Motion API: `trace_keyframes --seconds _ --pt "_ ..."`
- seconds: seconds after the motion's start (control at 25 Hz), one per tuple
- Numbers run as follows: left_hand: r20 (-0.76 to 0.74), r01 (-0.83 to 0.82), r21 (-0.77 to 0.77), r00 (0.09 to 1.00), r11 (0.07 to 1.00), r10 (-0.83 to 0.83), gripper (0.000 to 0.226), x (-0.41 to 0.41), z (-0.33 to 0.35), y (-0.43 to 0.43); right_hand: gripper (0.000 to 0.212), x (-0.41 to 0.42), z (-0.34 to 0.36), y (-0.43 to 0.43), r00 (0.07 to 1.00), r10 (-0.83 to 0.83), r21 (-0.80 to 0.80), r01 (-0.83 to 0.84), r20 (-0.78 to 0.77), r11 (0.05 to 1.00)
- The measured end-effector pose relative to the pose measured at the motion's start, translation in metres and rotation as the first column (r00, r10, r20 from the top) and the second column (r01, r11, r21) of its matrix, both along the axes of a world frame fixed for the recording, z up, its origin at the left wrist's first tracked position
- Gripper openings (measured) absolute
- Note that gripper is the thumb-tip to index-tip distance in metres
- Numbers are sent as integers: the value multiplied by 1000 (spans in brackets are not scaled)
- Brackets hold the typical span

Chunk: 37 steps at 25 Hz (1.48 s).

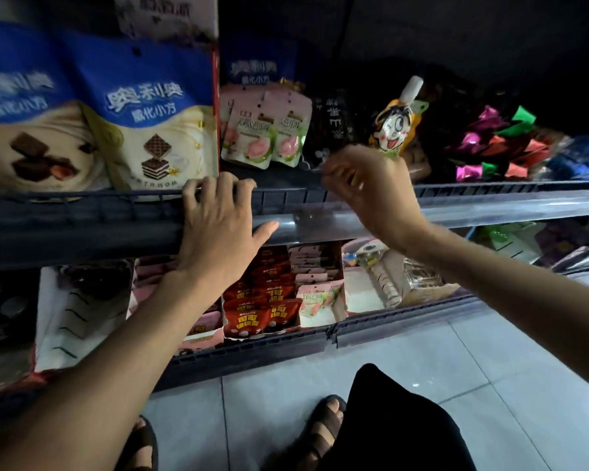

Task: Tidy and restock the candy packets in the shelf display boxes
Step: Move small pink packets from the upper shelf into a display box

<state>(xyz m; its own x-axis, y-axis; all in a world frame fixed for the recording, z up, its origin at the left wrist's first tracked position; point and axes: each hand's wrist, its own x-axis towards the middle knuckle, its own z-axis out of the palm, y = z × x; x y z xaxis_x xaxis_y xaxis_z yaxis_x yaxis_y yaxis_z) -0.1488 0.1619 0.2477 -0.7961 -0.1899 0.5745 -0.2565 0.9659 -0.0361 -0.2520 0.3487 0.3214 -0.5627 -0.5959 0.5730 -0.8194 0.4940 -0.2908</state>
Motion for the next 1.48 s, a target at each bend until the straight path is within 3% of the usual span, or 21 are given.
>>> trace_keyframes --seconds 0.08,0.28,0.44,0.72,0.96,1.12,1.2,1.32,1.48 --pt "0 0 -9 1000 1000 0 64 0 0 0 30 -27 22 -39 998 -44 46 41 50 998" --pt "-15 19 8 1000 1000 -19 61 0 -1 -3 90 -83 29 -136 970 -180 369 109 162 923" --pt "-25 14 2 1000 1000 -14 61 -1 -3 -3 97 -94 18 -161 964 -265 485 214 38 848" --pt "-35 17 27 999 999 -16 60 -1 -3 -4 110 -93 22 -167 939 -329 466 247 102 849" --pt "-34 16 24 999 1000 -15 59 -2 -2 -4 79 -86 23 -158 953 -203 179 165 224 970" --pt "-13 17 27 1000 999 -16 59 -1 -2 -5 45 -75 38 -136 934 -232 129 203 273 971" --pt "-15 16 29 1000 999 -16 60 -1 -2 -4 28 -65 48 -114 901 -185 28 189 392 982" --pt "-13 5 36 1000 999 -4 61 -1 0 -1 18 -40 64 -66 859 -34 -154 131 511 979" --pt "-29 -14 36 999 999 15 64 -2 1 4 13 -4 60 6 796 58 -119 18 602 993"
